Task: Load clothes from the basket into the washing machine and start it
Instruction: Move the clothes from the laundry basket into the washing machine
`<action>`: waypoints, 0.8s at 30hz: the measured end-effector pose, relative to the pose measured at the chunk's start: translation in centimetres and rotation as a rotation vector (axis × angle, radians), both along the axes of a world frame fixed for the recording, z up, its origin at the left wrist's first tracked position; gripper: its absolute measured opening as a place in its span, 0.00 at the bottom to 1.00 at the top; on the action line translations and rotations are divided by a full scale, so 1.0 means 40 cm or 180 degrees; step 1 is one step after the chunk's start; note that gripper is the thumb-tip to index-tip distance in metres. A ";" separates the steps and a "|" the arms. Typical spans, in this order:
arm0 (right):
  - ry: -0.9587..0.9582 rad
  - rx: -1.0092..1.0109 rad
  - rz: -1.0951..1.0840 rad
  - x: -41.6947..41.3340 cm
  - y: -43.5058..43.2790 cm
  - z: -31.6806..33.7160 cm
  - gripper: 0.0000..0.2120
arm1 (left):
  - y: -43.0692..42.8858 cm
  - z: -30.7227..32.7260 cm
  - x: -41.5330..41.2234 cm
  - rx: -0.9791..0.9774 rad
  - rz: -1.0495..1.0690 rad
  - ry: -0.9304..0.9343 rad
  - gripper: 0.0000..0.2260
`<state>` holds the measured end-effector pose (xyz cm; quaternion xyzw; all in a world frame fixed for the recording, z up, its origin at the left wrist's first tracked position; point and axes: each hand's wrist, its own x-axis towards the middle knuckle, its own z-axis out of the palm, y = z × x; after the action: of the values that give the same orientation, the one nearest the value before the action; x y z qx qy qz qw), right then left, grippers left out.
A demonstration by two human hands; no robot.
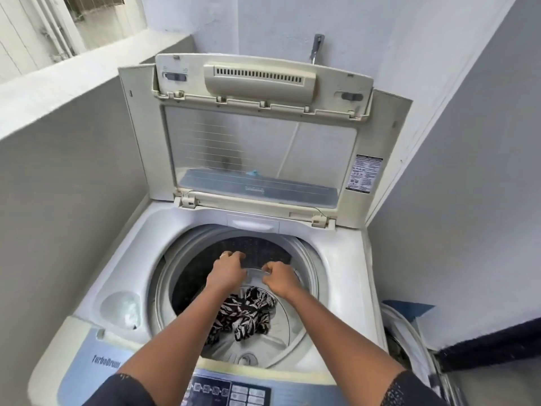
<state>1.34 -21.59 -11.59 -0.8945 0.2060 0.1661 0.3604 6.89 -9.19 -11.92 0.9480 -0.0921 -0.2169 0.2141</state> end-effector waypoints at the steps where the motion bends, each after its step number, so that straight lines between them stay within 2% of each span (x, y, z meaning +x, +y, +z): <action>1: -0.0116 -0.0041 -0.0007 -0.009 -0.007 0.015 0.16 | -0.016 0.011 -0.016 -0.0017 0.0006 -0.0076 0.20; 6: -0.0820 -0.0431 -0.0095 -0.105 -0.089 0.126 0.11 | -0.144 0.078 -0.125 -0.0376 0.0134 -0.0336 0.17; 10: -0.1332 -0.0810 -0.0261 -0.220 -0.202 0.216 0.12 | -0.300 0.148 -0.235 -0.0998 0.0078 -0.0515 0.16; 14: -0.1497 -0.1024 -0.0730 -0.343 -0.354 0.249 0.12 | -0.476 0.205 -0.362 -0.1320 -0.0049 -0.0520 0.15; 19: -0.1373 -0.1124 -0.1004 -0.488 -0.578 0.157 0.10 | -0.697 0.134 -0.514 -0.1421 -0.0165 -0.0346 0.16; 24: -0.0764 -0.0961 -0.1078 -0.578 -0.739 -0.074 0.12 | -0.837 -0.082 -0.628 -0.1098 0.0127 0.0297 0.15</action>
<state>-21.78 -51.16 -14.53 -0.9042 0.3311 -0.0367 0.2674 -18.22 -42.67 -15.19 0.8877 -0.0990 -0.2373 0.3819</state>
